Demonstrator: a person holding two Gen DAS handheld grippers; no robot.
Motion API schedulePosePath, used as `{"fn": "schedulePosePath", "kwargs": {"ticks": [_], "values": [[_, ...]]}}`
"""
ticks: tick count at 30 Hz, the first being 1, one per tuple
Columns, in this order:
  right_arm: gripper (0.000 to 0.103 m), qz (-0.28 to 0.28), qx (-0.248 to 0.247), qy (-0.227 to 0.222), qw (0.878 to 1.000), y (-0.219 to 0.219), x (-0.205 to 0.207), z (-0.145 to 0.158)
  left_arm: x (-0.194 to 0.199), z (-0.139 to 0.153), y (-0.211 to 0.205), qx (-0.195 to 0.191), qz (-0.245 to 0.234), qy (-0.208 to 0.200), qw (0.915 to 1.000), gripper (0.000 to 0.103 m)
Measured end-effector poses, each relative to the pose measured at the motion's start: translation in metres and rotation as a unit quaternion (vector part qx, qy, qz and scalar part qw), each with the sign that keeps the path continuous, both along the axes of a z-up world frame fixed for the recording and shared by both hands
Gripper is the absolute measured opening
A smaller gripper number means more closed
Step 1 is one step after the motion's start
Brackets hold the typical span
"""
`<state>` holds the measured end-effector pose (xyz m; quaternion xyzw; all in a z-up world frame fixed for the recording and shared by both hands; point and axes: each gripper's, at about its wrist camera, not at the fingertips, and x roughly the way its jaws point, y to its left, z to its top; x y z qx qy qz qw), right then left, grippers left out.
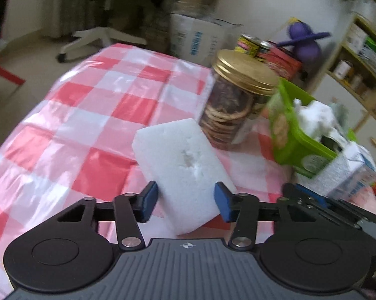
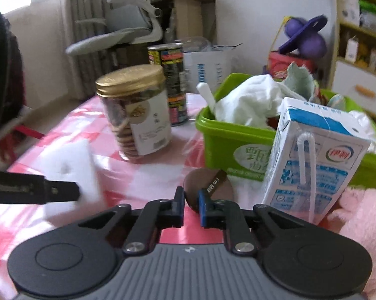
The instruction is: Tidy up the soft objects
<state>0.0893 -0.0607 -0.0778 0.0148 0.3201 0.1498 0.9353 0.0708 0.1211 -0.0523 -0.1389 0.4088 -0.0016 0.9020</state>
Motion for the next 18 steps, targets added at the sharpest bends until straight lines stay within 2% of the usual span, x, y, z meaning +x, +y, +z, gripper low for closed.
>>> {"fn": "schedulePosePath", "kwargs": {"ticks": [3,5,6,7,8,9,10,13,17,18], "values": [[0.0,0.016,0.009,-0.002,1.0,-0.004,-0.005,0.006,-0.001,0.001,0.002,-0.015,-0.033,0.001,0.9993,0.042],[0.0,0.015,0.005,-0.005,1.0,-0.003,-0.007,0.006,-0.002,0.001,0.002,-0.014,-0.039,0.002,0.9991,0.044],[0.004,0.009,0.0,-0.003,1.0,-0.002,-0.006,0.006,-0.002,0.001,0.002,-0.014,-0.038,0.001,0.9992,0.045],[0.018,0.003,-0.004,-0.002,1.0,-0.002,-0.005,0.005,-0.003,0.002,0.001,-0.012,-0.032,-0.001,0.9994,0.05],[0.026,-0.003,-0.005,-0.001,1.0,-0.001,-0.003,0.003,-0.003,0.002,0.001,-0.011,-0.031,-0.002,0.9995,0.053],[0.039,-0.01,-0.006,-0.002,1.0,0.0,-0.002,0.001,-0.003,0.002,-0.001,-0.008,-0.032,-0.003,0.9995,0.061],[0.042,-0.015,-0.011,-0.003,1.0,0.002,0.001,0.0,-0.004,0.002,-0.003,-0.004,-0.031,-0.005,0.9995,0.065],[0.042,-0.009,-0.021,0.012,1.0,0.008,0.009,-0.008,-0.002,0.002,-0.005,-0.007,-0.026,-0.004,0.9996,0.071],[0.043,-0.015,-0.055,0.009,0.998,0.019,0.013,-0.016,0.006,-0.004,-0.006,-0.025,0.023,0.017,0.9993,0.078],[0.039,-0.017,-0.062,0.007,0.998,0.021,0.014,-0.016,0.007,-0.006,-0.007,-0.03,0.031,0.022,0.9988,0.078]]}}
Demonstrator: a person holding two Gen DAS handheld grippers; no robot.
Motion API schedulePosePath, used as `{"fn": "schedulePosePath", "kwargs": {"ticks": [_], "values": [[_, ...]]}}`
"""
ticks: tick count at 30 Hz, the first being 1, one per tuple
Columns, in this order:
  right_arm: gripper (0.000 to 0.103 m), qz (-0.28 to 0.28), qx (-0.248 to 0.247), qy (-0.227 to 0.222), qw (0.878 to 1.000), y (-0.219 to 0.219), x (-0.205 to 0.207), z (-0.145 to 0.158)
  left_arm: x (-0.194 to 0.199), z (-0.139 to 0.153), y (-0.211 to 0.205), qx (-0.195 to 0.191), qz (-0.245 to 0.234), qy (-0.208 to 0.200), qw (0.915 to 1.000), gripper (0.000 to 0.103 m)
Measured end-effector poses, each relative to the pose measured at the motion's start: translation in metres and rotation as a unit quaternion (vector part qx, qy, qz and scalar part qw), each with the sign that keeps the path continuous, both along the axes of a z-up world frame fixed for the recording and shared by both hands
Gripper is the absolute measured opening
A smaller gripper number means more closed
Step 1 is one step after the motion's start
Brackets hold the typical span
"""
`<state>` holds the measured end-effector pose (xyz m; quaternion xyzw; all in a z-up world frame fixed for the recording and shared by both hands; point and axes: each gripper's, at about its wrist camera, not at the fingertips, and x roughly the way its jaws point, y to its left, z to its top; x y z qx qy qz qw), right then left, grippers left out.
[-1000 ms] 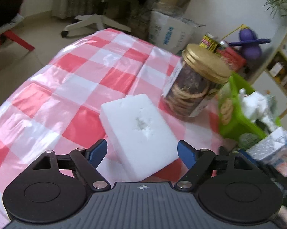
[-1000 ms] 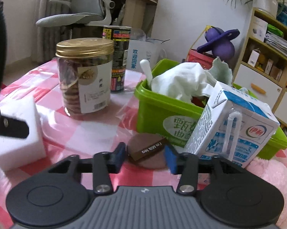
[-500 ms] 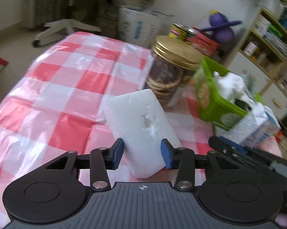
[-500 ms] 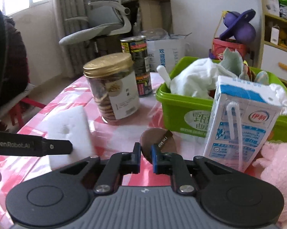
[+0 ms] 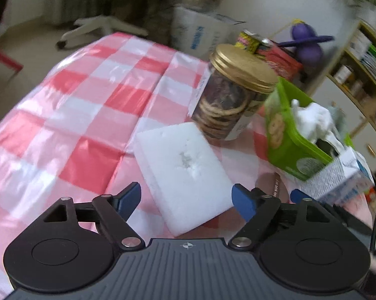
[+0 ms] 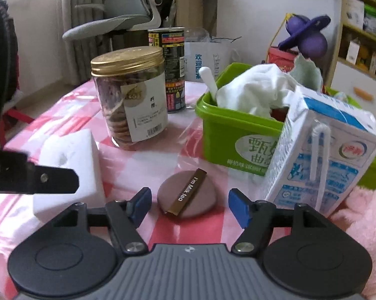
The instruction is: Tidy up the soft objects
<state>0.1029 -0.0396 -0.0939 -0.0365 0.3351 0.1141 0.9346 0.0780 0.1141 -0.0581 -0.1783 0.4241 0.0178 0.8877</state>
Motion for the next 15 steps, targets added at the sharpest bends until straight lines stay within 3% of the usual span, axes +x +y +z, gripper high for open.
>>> {"fn": "schedulePosePath", "kwargs": {"ticks": [1,2,6,7,12,15], "values": [[0.027,-0.001,-0.001,-0.003,1.0,0.001,0.0,0.0,0.001,-0.002,-0.001,-0.004,0.01,0.005,0.9999,0.078],[0.025,0.0,-0.002,-0.006,1.0,0.001,0.0,0.0,0.001,-0.003,-0.002,-0.007,0.019,0.008,0.9998,0.078],[0.022,0.0,0.016,-0.002,1.0,-0.005,0.0,0.003,0.0,-0.006,-0.006,-0.014,0.045,0.012,0.9988,0.072],[0.021,0.0,0.022,-0.002,1.0,-0.008,-0.002,0.005,0.0,-0.005,-0.007,-0.014,0.044,0.011,0.9989,0.066],[0.017,0.007,0.065,0.012,0.998,-0.024,-0.012,0.018,-0.003,0.0,-0.016,0.008,0.025,0.005,0.9996,0.062],[0.016,0.009,0.097,0.024,0.995,-0.037,-0.019,0.026,-0.004,0.002,-0.013,-0.005,0.023,0.006,0.9997,0.054]]}}
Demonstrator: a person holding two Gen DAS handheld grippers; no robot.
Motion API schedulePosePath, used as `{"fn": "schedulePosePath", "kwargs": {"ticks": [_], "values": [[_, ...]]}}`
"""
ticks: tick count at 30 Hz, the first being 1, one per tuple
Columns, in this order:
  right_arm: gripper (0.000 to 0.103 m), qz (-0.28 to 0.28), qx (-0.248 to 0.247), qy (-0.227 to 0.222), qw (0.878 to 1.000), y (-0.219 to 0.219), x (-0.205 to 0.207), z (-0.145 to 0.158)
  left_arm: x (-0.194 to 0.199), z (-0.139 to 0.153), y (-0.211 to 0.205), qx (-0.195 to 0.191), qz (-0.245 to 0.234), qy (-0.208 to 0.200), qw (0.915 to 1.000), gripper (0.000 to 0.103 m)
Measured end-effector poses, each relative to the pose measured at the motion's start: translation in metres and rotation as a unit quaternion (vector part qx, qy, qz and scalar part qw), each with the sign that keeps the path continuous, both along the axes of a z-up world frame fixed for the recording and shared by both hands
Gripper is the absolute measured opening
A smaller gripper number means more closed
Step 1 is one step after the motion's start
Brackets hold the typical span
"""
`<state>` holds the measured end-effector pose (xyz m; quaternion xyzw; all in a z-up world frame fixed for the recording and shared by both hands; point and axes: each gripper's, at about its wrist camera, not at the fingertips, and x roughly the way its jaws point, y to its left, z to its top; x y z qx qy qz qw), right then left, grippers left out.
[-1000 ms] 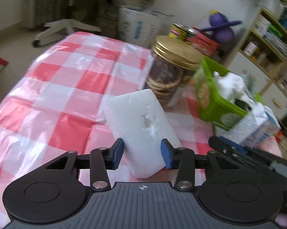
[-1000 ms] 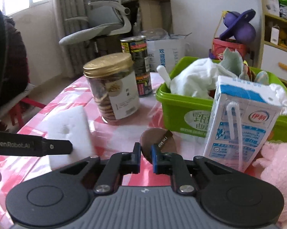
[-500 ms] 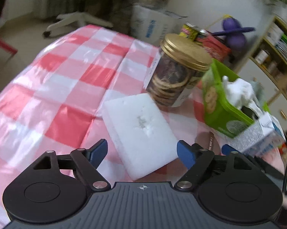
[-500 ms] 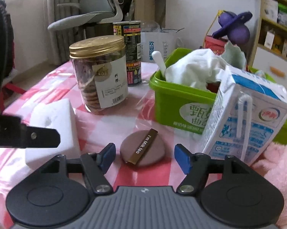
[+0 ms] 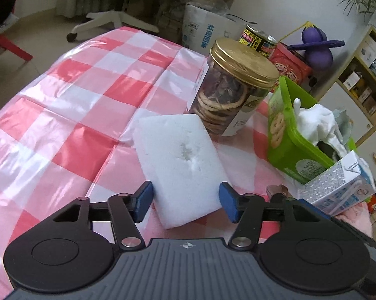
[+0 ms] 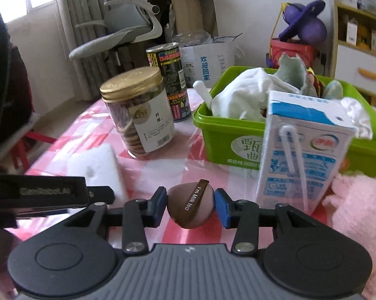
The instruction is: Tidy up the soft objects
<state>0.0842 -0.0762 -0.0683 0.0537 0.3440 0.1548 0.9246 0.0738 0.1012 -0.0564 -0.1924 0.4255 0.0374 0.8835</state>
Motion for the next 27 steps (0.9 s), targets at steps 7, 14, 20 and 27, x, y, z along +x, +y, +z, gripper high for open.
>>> {"fn": "schedulePosePath", "kwargs": {"ticks": [7,14,20,27], "values": [[0.016,-0.008,0.09,0.021,0.996,-0.027,-0.013,0.024,-0.008,0.007,0.003,-0.014,-0.011,0.002,0.9998,0.042],[0.016,-0.019,0.163,0.038,0.986,-0.057,-0.025,0.04,-0.017,0.009,0.01,-0.071,0.005,0.013,0.9974,0.032],[0.016,-0.024,0.183,0.029,0.982,-0.079,-0.034,0.052,-0.019,0.011,0.009,-0.113,0.003,0.016,0.9935,0.027],[0.016,-0.042,0.217,0.011,0.975,-0.101,-0.036,0.064,-0.023,0.025,0.0,-0.121,-0.007,0.0,0.9926,0.027]]}}
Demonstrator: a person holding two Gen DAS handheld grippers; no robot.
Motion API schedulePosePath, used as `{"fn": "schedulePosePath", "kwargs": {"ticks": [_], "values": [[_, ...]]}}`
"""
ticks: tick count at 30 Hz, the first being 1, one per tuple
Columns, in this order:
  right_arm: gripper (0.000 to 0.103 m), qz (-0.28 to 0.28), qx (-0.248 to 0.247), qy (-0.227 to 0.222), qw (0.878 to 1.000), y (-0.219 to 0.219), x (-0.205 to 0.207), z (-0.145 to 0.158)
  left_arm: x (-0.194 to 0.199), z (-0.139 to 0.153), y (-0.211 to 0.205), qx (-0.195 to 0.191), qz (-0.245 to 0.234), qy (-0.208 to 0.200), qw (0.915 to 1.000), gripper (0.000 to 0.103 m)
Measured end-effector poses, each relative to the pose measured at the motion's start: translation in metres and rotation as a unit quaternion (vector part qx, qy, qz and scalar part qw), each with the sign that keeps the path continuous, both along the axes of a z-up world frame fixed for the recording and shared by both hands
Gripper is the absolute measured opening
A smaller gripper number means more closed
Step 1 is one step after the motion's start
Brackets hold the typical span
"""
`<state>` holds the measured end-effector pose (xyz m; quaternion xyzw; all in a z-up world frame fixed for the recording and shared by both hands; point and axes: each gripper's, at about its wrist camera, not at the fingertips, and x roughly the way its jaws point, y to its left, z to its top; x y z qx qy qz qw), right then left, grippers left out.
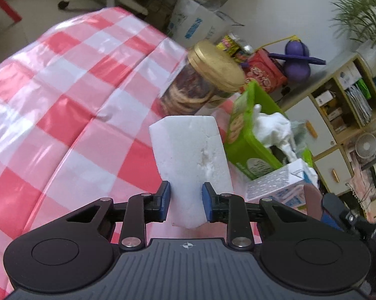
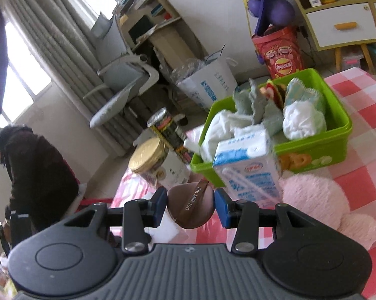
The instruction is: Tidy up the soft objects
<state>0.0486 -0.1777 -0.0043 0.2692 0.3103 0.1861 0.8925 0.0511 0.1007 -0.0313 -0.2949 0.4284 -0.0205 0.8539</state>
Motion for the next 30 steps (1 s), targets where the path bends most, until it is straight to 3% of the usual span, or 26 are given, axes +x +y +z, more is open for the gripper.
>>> {"fn": "schedulePosePath", "kwargs": {"ticks": [7,11,18,30], "values": [[0.016,-0.045,0.043,-0.021,0.998,-0.029,0.009,0.011,0.008,0.026,-0.027,0.066,-0.044,-0.043,0.9959,0.027],[0.016,-0.079,0.067,-0.023,0.994,-0.05,0.019,0.009,0.02,0.041,-0.041,0.082,-0.065,-0.063,0.9925,0.027],[0.016,-0.16,0.12,-0.023,0.979,-0.093,0.036,-0.002,0.055,0.067,-0.074,0.123,-0.099,-0.1,0.9824,0.027],[0.017,-0.234,0.096,-0.003,0.967,-0.122,0.063,-0.025,0.138,0.076,-0.133,0.245,-0.116,-0.147,0.9513,0.028]]}}
